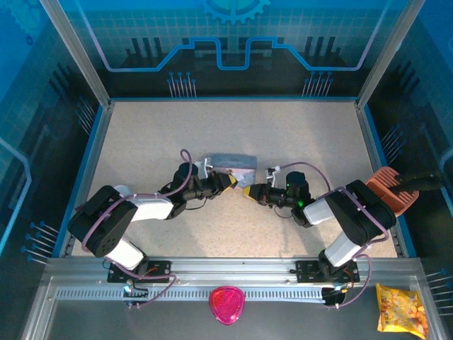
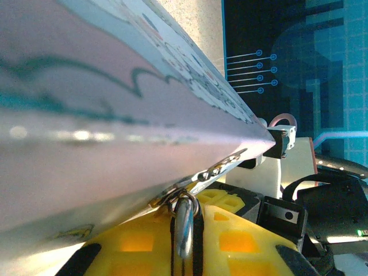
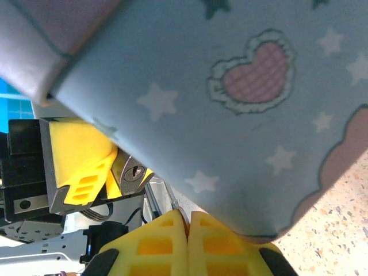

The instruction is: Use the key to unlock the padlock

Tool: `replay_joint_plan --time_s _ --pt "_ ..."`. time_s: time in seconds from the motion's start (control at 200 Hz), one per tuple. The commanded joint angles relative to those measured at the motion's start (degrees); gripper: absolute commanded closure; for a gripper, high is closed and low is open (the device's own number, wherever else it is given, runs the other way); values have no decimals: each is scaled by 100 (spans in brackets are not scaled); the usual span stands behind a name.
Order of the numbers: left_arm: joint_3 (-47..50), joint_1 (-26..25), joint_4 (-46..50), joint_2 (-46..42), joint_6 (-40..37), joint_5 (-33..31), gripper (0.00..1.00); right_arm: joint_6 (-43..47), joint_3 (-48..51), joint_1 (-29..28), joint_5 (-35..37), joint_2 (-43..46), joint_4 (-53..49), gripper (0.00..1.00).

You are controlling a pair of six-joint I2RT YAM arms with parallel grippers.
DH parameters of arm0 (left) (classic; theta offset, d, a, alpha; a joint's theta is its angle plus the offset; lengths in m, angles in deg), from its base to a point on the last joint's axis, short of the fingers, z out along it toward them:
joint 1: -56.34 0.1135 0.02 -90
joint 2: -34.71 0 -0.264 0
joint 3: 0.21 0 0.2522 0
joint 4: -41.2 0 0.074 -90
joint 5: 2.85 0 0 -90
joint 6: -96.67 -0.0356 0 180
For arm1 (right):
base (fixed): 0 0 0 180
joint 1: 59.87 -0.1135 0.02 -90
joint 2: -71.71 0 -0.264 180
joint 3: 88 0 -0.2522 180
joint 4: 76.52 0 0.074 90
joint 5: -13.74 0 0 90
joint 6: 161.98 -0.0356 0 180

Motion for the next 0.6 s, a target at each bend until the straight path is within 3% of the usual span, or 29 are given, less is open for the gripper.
replay_joint_plan --time_s 0.0,0.595 --pt "77 62 -441 -68 -38 150 100 -131 87 -1 4 -58 591 100" --pt "73 120 -380 -39 -125 171 100 -249 58 -10 -189 -98 887 100"
